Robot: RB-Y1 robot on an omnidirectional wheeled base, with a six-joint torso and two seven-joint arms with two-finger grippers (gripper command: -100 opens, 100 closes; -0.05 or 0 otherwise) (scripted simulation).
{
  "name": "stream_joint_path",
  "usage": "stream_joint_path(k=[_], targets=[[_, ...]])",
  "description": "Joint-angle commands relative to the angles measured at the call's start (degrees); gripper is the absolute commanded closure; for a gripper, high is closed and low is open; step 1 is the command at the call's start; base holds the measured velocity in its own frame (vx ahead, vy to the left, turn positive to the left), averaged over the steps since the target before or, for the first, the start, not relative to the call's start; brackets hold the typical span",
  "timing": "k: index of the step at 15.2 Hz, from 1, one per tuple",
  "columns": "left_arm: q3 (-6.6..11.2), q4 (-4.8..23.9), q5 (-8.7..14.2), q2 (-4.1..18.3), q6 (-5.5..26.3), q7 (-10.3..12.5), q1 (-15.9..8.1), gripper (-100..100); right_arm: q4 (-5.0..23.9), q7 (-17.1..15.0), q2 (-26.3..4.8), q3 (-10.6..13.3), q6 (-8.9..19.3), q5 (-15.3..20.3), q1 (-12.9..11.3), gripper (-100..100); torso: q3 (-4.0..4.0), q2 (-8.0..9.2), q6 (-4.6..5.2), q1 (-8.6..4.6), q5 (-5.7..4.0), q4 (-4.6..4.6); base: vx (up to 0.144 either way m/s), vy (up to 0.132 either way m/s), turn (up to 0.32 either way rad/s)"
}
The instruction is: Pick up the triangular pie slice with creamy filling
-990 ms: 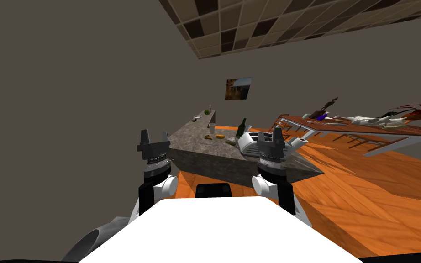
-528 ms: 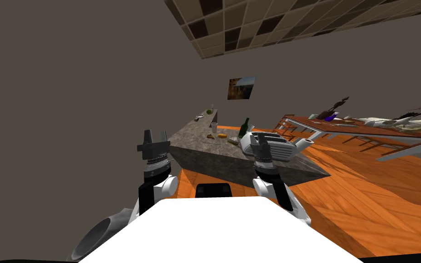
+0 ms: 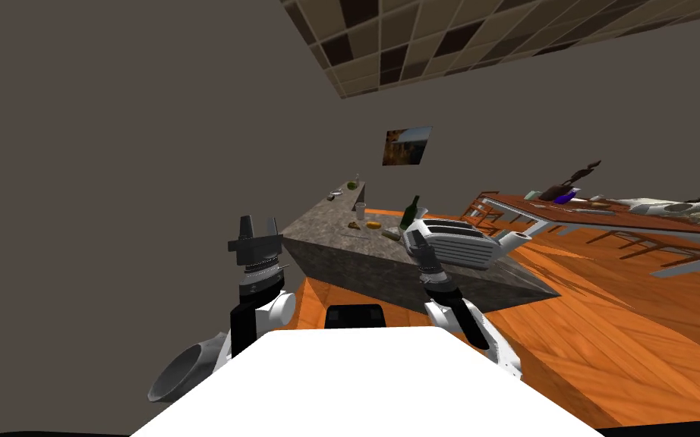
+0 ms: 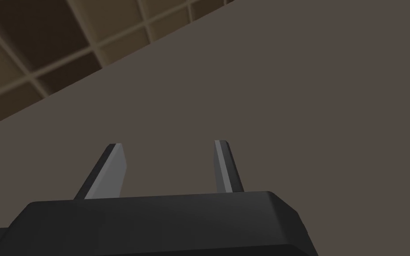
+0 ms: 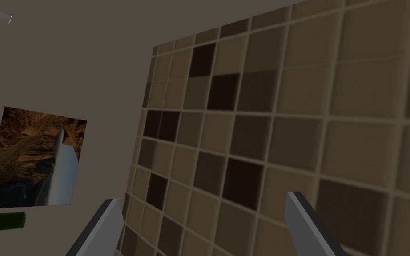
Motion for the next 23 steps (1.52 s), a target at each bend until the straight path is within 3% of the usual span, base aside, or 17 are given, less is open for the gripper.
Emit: stream_joint_path(k=[1,3,8,9,11,12,23], targets=[[0.0,0.0,0.0,0.0,0.0,0.0,0.0,0,2.9,-0.1,-2.9,0.8,-0.9,1.3,-0.5,-100,0.0,0.0,0.0,0.0,0.0,0.0,-0.034,0.035,0.105],[0.0,0.0,0.0,0.0,0.0,0.0,0.0,0,3.8,-0.1,-4.3,0.8,-0.9,1.3,-0.5,-100,0.0,0.01,-0.01,0.04,0.01,0.0,-0.03,0.036,0.071],[0.0,0.0,0.0,0.0,0.0,0.0,0.0,0,10.6,-0.1,-11.0,2.7,-2.9,4.0,-1.1,-100,0.0,0.01,-0.02,0.05,0.01,0.0,-0.034,0.042,0.094],[0.0,0.0,0.0,0.0,0.0,0.0,0.0,0,10.7,-0.1,-11.5,2.7,-2.9,4.0,-1.1,-100,0.01,0.02,-0.01,0.04,0.01,0.0,-0.029,0.025,0.048],[0.0,0.0,0.0,0.0,0.0,0.0,0.0,0,14.4,-0.1,-14.7,3.7,-3.9,5.4,-1.4,-100,0.0,0.01,-0.02,0.02,0.0,0.0,-0.037,0.041,0.117],[0.0,0.0,0.0,0.0,0.0,0.0,0.0,0,14.4,-0.1,-15.2,3.7,-3.9,5.4,-1.4,-100,0.01,0.02,-0.01,0.04,0.01,0.0,-0.029,0.03,0.044],[0.0,0.0,0.0,0.0,0.0,0.0,0.0,0,28.7,0.0,-29.5,8.1,-8.5,11.7,-3.1,-100,0.0,0.01,-0.03,0.07,0.02,0.0,-0.032,0.046,0.115]])
